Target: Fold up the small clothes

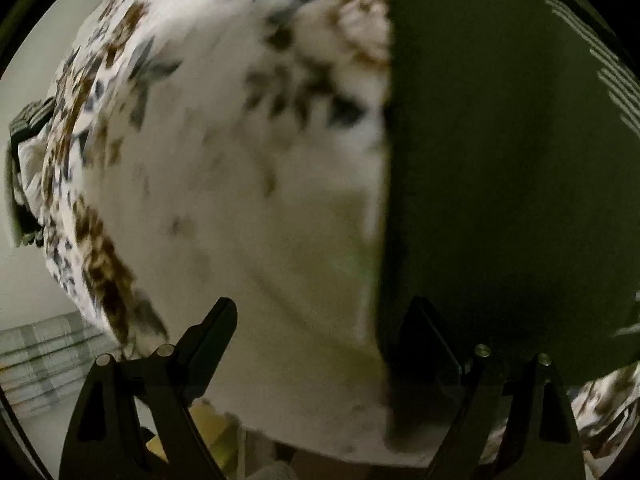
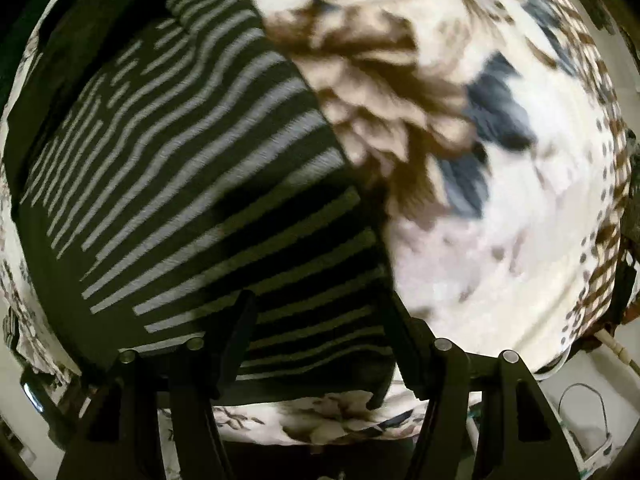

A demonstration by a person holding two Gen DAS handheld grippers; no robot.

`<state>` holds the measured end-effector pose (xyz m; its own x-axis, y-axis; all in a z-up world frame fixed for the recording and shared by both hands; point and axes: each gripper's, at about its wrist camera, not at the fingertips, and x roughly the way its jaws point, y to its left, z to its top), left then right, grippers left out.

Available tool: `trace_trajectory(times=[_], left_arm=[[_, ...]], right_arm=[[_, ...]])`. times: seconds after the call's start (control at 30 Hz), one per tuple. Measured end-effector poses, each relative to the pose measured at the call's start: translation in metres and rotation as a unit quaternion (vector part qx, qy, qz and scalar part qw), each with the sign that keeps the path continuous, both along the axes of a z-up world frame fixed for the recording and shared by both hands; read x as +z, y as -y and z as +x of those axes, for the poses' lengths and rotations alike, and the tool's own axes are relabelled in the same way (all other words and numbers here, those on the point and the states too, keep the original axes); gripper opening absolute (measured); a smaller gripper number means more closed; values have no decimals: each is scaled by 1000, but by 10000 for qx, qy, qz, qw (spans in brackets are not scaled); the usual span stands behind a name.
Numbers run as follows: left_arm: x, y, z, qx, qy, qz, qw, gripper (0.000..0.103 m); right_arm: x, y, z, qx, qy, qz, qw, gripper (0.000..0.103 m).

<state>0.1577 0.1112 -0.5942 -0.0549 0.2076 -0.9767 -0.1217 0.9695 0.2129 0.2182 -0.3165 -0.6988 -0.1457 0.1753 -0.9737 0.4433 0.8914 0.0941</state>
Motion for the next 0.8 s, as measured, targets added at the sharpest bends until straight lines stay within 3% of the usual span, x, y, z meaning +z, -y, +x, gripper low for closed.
trace_trajectory(times=[0.2,0.37,0.4,0.43,0.5,0.7,0.8], left_arm=[[14,4,-17,105,43,33,9999,88],[31,14,8,58,281,-158,9995,88],[33,21,10,23,321,-194,9993,88],[34,26,13,-22,353,-200,9992,88],[37,34,16,-172,435,-186,9987,88],[48,57,22,-406,660,-314,9965,88],[57,69,25,-469,778,-370,9952,88]], right_arm=[[-16,16,-30,-148,-123,31,9998,66],[-43,16,-60,-96,-329,206,9992,64],[-45,16,-65,-121,-307,228,9992,53],[-46,17,-70,-140,-266,240,9993,30],[-48,16,-82,-142,-285,205,9993,8],[-42,12,-97,178,-323,-319,9988,6],[-42,12,-104,293,-336,-296,9986,6]])
